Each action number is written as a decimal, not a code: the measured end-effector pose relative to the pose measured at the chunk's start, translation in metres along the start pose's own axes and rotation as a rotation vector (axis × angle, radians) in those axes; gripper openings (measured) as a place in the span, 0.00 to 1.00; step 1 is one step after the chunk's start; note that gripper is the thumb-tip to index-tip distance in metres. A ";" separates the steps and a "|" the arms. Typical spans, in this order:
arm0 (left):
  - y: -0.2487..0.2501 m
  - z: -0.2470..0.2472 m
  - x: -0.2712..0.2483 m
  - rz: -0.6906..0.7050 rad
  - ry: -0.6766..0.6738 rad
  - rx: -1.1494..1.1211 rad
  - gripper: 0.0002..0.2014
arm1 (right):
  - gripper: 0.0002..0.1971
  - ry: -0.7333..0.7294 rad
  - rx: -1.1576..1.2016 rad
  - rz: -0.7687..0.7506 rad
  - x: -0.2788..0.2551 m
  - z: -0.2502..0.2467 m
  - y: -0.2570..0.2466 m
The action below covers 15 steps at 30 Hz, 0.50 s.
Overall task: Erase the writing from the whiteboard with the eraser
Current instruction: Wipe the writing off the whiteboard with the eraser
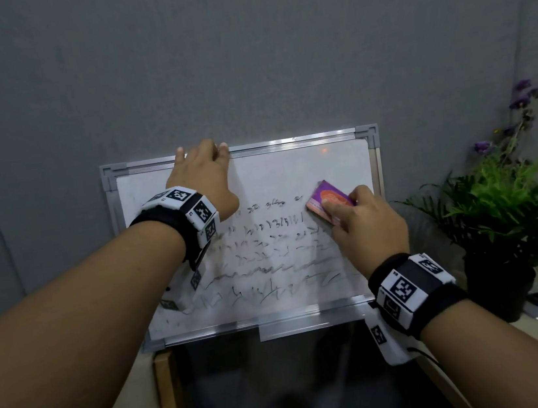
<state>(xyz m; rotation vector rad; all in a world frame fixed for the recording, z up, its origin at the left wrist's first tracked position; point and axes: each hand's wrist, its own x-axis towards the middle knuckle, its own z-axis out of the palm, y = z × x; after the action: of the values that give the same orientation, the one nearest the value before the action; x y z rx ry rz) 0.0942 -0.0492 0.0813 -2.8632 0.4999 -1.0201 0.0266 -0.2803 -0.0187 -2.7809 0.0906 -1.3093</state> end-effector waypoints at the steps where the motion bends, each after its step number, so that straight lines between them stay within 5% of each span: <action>1: 0.000 0.000 0.000 0.001 0.003 0.004 0.43 | 0.15 0.003 0.000 0.007 0.004 -0.001 -0.002; 15: 0.001 -0.001 0.000 0.002 -0.004 0.004 0.43 | 0.14 0.034 -0.003 -0.030 0.010 -0.004 -0.007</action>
<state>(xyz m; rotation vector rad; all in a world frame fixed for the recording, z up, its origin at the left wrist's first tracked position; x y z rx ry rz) 0.0929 -0.0500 0.0819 -2.8599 0.4995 -1.0137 0.0296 -0.2746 -0.0080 -2.7741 0.0528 -1.3643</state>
